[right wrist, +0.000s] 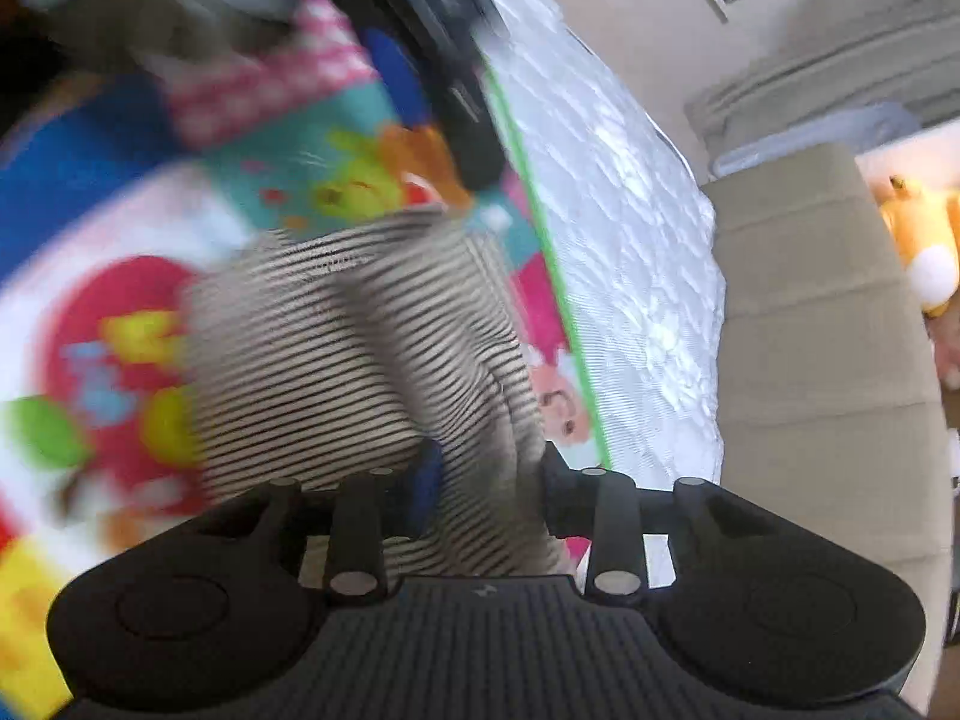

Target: Fold clothes

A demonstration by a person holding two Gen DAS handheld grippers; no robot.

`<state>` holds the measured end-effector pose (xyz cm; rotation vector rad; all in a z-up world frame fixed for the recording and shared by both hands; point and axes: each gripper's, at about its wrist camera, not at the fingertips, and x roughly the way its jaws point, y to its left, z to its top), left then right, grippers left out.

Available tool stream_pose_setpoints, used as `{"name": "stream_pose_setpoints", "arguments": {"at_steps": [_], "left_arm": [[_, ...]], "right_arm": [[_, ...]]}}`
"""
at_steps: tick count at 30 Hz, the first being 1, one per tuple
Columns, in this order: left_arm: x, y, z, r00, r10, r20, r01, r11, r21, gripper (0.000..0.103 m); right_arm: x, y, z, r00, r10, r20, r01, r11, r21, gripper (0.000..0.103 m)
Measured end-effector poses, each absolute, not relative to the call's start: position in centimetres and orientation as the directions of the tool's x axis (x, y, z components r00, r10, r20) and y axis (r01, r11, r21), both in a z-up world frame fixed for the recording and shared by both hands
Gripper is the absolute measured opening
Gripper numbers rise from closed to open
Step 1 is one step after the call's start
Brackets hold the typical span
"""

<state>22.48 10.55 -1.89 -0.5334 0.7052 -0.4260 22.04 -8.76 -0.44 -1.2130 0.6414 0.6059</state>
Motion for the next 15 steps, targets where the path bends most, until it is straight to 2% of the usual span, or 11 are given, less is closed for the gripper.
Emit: {"name": "stream_pose_setpoints", "arguments": {"at_steps": [5,8,10,12,15], "left_arm": [[23.6,9.8,-3.1,0.6,-0.685,-0.413,0.306,0.673,-0.673,0.103],[23.3,6.9,-3.6,0.553,-0.705,-0.444,0.38,0.688,-0.618,0.103],[23.1,5.1,-4.1,0.553,-0.676,-0.487,0.402,0.729,-0.554,0.103],[23.3,4.0,-5.0,0.565,-0.619,-0.545,0.378,0.782,-0.496,0.103],[24.0,4.0,-6.3,0.581,-0.539,-0.609,0.292,0.837,-0.463,0.103]], "right_arm": [[25.5,-9.1,-3.3,0.717,0.083,-0.692,-0.677,0.319,-0.663,0.032],[25.1,-9.7,-3.2,0.727,0.101,-0.679,-0.66,0.376,-0.65,0.034],[24.2,-10.7,-2.2,0.745,0.104,-0.659,-0.632,0.424,-0.649,0.051],[23.6,-12.0,-0.4,0.767,0.107,-0.633,-0.587,0.515,-0.624,0.089],[22.9,-14.4,2.4,0.797,0.123,-0.592,-0.501,0.682,-0.532,0.103]]}}
